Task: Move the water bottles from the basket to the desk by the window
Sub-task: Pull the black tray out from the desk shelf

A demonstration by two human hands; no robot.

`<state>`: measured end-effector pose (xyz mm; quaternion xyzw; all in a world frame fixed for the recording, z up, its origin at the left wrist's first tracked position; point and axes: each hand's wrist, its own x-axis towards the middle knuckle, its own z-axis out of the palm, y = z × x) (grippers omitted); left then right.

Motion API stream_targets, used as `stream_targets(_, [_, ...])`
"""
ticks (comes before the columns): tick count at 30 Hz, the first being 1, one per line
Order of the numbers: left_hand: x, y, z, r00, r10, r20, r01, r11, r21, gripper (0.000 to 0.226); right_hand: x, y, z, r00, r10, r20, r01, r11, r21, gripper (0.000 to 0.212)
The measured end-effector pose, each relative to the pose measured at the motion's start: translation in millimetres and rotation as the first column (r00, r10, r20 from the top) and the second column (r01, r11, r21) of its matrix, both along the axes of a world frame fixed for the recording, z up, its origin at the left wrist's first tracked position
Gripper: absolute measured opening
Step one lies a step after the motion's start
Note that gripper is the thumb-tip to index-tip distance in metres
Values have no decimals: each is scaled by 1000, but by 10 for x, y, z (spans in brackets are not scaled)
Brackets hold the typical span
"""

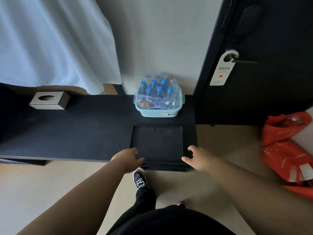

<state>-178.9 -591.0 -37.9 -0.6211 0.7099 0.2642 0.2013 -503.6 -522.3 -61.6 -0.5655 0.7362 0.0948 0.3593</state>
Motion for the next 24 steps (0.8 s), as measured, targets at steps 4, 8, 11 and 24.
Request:
stream_targets(4, [-27,-429,-81,999,-33,-14,34,999,14,65,18,-306,23,1000,21,-12,-21,1000,-9,81])
stream_targets(8, [-108,-980,-51,994,-85,-62,85,996,-12,67,-18,-618,97,999,-9,-32,9,1000,4,82])
stream_targets(11, [-110,-1412,36,989,-117,-95,113,993,-44,69,-27,-940,187,997,-68,-40,68,998,3,84])
stream_targets(24, [-12,-2529,56,960,-267,-86,263,964,-49,74,698,-1981,315,995,-99,15,99,995,-11,85])
